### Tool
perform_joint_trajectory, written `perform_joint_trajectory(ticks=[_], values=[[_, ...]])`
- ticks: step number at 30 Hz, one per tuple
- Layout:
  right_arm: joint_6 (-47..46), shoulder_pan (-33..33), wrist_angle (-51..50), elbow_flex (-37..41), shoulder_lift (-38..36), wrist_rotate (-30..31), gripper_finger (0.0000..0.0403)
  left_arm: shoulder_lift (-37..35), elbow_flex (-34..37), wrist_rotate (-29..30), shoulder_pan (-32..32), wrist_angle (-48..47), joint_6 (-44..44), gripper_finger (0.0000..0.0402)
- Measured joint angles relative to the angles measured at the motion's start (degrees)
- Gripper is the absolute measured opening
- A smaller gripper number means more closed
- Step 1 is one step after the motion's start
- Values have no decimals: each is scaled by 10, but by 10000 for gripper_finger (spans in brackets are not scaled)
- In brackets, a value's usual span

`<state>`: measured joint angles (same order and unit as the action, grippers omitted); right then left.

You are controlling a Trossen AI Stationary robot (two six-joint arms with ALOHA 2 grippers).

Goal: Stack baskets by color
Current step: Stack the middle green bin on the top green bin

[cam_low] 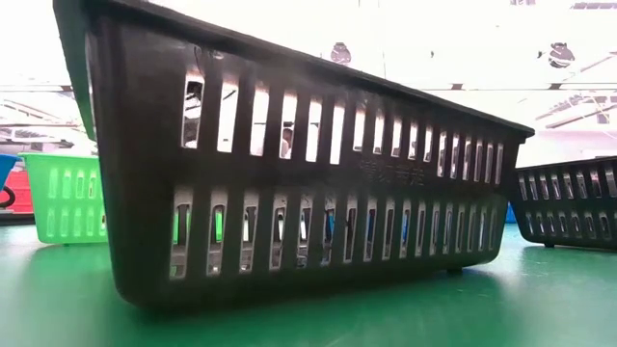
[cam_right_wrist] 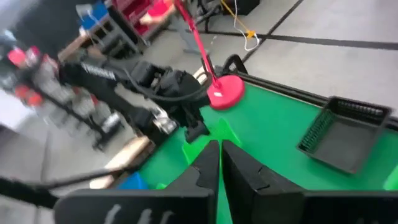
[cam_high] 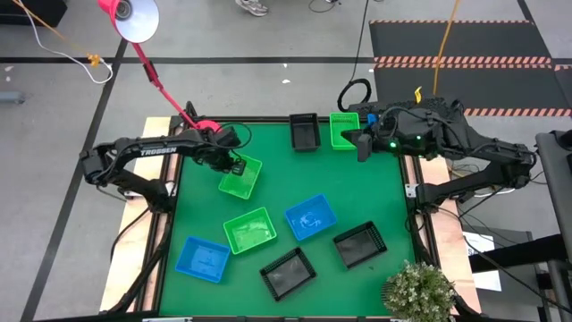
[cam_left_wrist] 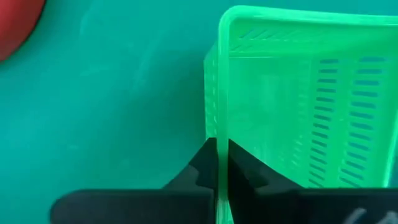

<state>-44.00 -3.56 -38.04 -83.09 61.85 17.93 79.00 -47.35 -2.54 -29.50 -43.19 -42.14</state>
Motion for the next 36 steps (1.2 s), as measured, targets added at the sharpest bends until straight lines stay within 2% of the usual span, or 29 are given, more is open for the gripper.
perform_joint_trajectory(ticks=[4, 8, 11, 15, 20, 24, 27, 32, 36], values=[[-6, -3, 105, 34, 11, -1, 57, 0, -57, 16, 9, 2, -4, 10], [-6, -3, 207, 74, 28, 2, 99, 0, -128, 57, 22, 3, -2, 7], [20, -3, 238, 89, 47, 16, 125, 0, -183, 104, 32, 9, 7, 8], [116, -3, 238, 90, 80, 29, 151, 0, -236, 145, 53, 91, 98, 10], [237, -3, 247, 90, 118, 106, 177, 0, -263, 187, 77, 222, 174, 8], [269, -3, 270, 90, 135, 148, 189, 0, -273, 238, 91, 274, 208, 15], [282, -3, 296, 90, 141, 153, 189, 0, -274, 272, 98, 279, 218, 7], [315, -6, 339, 90, 165, 153, 178, 6, -275, 283, 99, 308, 230, 15], [316, -15, 355, 90, 186, 160, 173, 17, -275, 283, 104, 339, 253, 7]])
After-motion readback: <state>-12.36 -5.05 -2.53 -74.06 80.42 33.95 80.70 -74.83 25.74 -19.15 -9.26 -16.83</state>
